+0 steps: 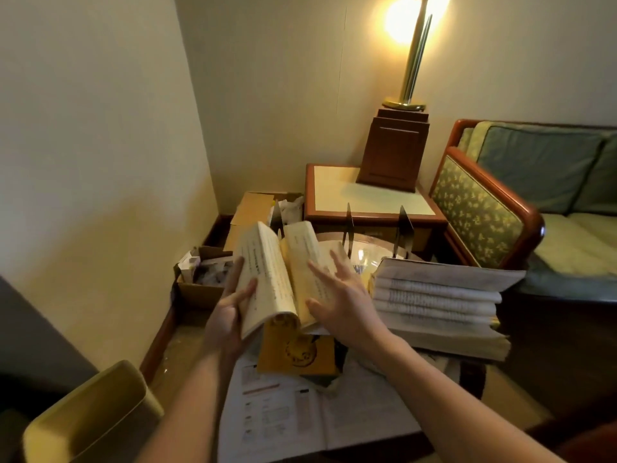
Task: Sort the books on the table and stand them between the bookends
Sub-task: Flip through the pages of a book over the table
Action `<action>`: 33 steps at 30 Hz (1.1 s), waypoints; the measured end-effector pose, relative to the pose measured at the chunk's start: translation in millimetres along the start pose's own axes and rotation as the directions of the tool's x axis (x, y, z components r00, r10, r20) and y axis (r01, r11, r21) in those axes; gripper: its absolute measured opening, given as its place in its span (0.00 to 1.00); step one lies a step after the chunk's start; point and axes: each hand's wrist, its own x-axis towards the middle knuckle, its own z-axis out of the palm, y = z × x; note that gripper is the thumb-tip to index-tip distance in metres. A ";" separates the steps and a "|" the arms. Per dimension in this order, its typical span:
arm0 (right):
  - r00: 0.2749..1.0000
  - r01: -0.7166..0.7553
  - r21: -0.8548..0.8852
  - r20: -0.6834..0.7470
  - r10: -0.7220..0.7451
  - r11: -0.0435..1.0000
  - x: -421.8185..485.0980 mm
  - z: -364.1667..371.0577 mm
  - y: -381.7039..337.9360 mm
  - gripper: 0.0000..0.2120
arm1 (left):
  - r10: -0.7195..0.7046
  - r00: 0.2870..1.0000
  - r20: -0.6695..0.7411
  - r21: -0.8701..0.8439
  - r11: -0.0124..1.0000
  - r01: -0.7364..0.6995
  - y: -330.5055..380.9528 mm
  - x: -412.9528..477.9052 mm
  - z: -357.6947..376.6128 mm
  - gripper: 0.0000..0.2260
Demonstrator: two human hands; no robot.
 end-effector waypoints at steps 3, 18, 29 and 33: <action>0.989 -0.064 -0.092 0.131 0.075 0.994 1.0 14.8 -0.5 0.30 | -0.072 0.997 0.001 -0.037 0.997 0.072 -10.0 2.8 -26.5 0.25; 0.977 -0.073 -0.373 0.161 0.142 0.925 9.1 51.1 8.4 0.32 | 0.247 0.917 -0.312 0.869 0.464 0.171 -15.7 -0.8 -58.3 0.44; 0.970 -0.066 -0.410 0.186 0.154 0.910 12.7 57.4 14.9 0.33 | 0.261 0.963 0.067 0.977 -0.213 -0.010 -55.2 8.7 -58.3 0.24; 0.970 -0.059 -0.409 0.192 0.149 0.910 11.7 58.5 15.5 0.33 | 0.204 0.979 0.009 0.967 -0.252 0.044 -45.2 32.0 -56.6 0.25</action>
